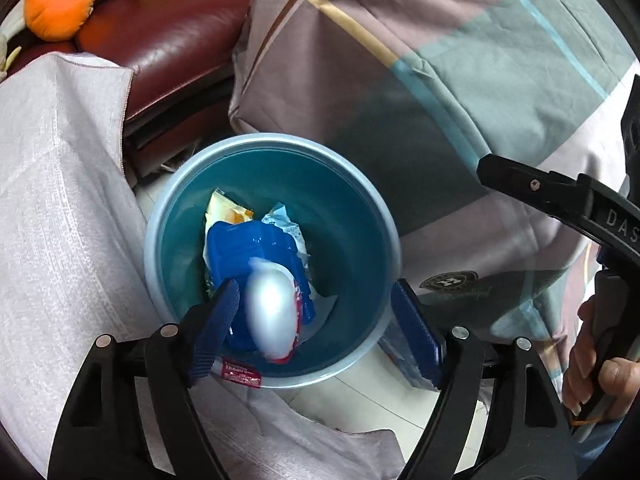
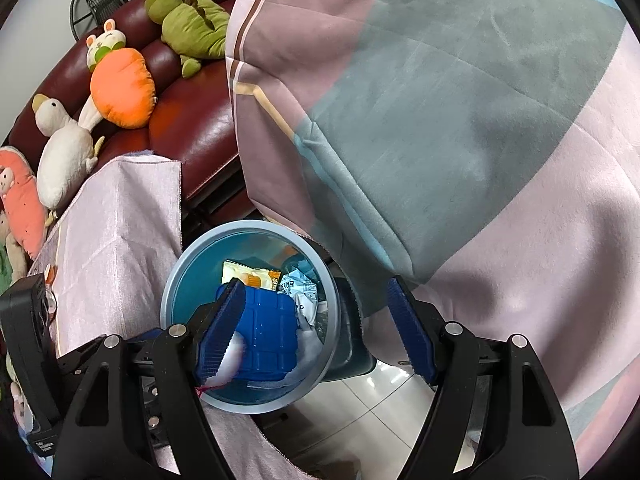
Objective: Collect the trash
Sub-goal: 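Carry tray and cup over the teal bin and open both tools to drop them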
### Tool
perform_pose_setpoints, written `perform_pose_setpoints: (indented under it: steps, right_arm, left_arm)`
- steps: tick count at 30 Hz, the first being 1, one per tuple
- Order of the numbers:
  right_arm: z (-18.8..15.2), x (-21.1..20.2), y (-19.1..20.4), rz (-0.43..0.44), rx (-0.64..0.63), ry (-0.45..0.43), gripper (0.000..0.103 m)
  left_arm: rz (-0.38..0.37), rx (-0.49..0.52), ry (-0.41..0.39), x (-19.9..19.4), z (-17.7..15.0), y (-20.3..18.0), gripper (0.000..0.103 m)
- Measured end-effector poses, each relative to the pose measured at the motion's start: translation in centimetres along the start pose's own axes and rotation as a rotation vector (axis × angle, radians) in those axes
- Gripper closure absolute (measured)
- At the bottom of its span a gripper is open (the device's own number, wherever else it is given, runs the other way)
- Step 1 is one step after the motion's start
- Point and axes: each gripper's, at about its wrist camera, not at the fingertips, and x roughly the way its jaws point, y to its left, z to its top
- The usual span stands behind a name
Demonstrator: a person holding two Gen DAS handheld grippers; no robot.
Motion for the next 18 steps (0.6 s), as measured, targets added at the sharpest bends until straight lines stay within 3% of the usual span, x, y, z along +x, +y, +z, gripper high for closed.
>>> perform_pose_setpoints:
  steps: [18]
  right_arm:
    - [-0.8, -0.2, 2.5, -0.011, -0.036, 0.028, 0.028]
  left_arm:
    - [0.018, -0.074, -0.048, -4.6, -2.0, 3.7, 0.023]
